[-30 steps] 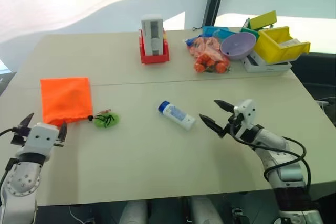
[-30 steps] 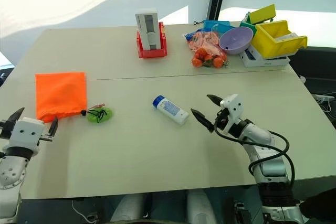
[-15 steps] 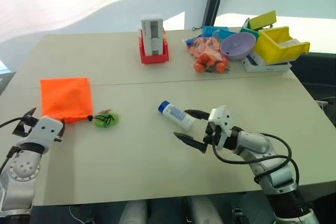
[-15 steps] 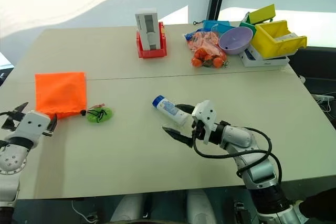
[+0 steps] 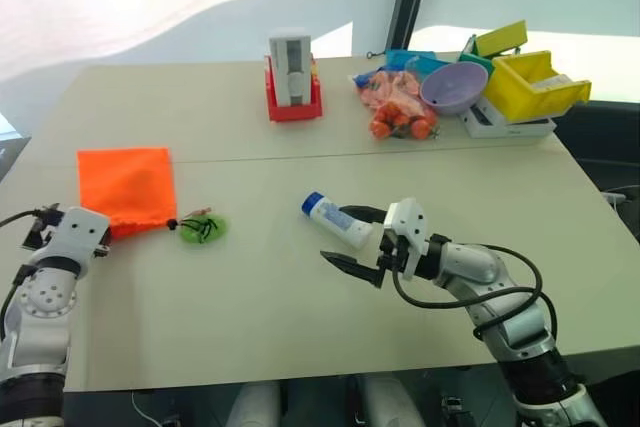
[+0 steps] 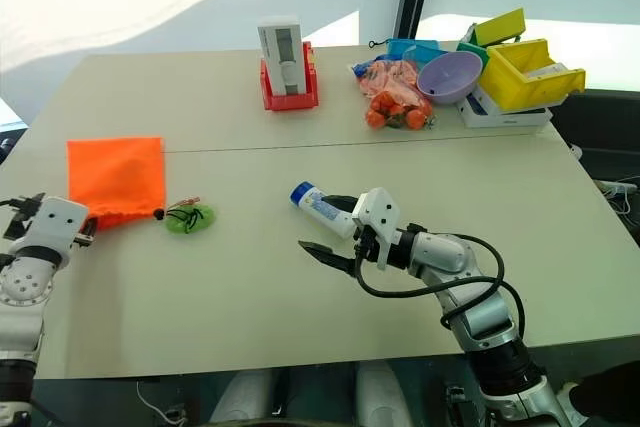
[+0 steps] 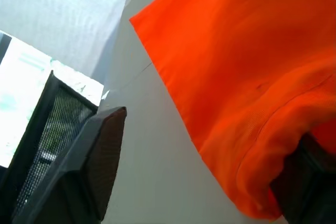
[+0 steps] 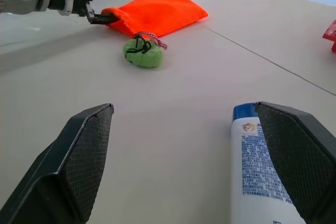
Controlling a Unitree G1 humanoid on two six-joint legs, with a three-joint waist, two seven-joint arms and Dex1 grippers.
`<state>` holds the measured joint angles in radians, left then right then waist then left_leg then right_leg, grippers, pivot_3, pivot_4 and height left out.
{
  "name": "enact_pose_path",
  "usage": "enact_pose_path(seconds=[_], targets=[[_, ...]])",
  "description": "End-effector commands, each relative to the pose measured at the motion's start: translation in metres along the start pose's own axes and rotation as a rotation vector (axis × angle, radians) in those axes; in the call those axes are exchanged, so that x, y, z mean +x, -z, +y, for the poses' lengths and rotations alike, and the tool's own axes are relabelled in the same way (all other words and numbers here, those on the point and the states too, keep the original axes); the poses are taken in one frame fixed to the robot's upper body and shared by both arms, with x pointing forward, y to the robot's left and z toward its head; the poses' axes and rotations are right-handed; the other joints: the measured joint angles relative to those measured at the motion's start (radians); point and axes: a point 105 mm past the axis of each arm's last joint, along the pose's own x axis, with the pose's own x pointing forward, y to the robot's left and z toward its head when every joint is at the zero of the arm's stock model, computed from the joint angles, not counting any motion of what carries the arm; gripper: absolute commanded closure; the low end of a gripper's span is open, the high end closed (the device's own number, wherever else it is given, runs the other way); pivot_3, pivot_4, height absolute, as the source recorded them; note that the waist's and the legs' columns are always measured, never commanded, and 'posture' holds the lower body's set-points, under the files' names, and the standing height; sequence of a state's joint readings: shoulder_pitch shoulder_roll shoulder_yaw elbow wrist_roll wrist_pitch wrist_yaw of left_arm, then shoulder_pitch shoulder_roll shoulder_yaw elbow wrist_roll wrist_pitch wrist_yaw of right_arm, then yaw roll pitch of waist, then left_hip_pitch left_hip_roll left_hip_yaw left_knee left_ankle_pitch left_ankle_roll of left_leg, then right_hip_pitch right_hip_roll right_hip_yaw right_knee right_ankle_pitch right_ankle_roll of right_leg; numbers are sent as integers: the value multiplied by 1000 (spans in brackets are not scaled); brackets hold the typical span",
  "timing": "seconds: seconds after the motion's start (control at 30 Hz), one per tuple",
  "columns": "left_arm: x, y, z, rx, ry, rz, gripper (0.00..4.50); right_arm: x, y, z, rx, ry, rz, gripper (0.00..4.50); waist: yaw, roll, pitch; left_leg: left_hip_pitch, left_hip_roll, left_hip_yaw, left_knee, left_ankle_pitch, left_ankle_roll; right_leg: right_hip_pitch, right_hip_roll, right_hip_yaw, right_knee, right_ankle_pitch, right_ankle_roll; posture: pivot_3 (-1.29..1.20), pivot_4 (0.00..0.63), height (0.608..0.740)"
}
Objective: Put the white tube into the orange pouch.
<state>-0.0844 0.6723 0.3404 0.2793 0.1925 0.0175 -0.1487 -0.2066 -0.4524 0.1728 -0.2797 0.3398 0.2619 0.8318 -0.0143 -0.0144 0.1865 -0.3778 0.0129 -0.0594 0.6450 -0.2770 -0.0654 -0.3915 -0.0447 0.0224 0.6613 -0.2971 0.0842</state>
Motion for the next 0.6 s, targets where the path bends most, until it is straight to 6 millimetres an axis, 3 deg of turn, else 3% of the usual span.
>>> enact_pose_path(seconds=[0.03,0.17,0.33,0.6], targets=[[4,-10,1,-11,15,-43,2463,-3,-2,-1,-31,19,-28,0,0,0,0,0,0,0,0,0,0,0,0,0,0,0,0,0,150,740],[4,-16,-5,-29,53,-79,4461,-5,5,-2,-32,45,-27,0,0,0,0,0,0,0,0,0,0,0,-1,0,0,0,0,0,150,740],[-3,-36,-16,-105,132,-158,4461,-9,10,-8,-26,86,-23,0,0,0,0,1,0,0,1,0,0,0,-1,0,3,0,0,0,150,740],[-30,-86,-51,-245,319,-267,4461,-18,13,-20,-25,126,0,0,0,0,0,1,0,0,1,0,0,0,-1,1,2,0,0,0,150,740]])
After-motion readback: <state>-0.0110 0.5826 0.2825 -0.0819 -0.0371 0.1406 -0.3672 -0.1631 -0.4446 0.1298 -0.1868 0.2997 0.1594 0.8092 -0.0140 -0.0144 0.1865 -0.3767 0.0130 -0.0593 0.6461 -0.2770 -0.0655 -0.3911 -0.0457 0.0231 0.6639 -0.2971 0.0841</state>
